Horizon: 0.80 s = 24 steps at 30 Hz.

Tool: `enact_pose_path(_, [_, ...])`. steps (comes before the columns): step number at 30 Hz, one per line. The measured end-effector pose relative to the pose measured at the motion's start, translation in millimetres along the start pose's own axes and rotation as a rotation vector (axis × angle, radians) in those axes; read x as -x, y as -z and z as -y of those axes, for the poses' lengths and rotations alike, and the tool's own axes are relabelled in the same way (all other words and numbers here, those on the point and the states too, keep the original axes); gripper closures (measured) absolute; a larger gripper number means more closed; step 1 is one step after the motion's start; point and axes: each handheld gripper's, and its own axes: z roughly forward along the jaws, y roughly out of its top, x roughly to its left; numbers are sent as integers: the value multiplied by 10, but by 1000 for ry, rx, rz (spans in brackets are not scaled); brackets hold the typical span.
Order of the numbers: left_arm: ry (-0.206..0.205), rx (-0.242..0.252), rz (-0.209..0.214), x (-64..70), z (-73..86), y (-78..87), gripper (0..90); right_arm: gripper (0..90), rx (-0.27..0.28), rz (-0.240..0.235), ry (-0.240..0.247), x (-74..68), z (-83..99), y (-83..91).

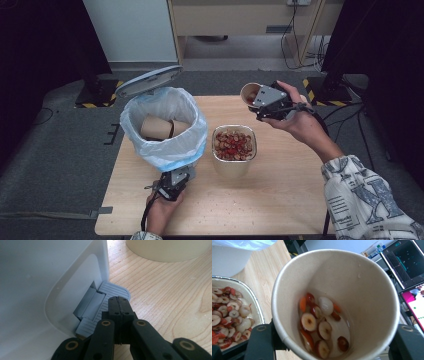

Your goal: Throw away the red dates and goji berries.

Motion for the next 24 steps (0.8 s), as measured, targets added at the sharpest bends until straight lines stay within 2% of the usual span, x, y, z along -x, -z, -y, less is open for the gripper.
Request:
enact_pose_path(11, [8, 5, 1, 5, 0, -4, 900, 350, -1, 9, 29, -20, -54, 40])
enact_pose_path(17, [8, 4, 2, 3, 0, -3, 900, 350, -9, 16, 77, -82, -79, 30])
enact_pose_path(24, [10, 6, 3, 3, 0, -4, 900, 350, -4, 24, 101, -103, -94, 49])
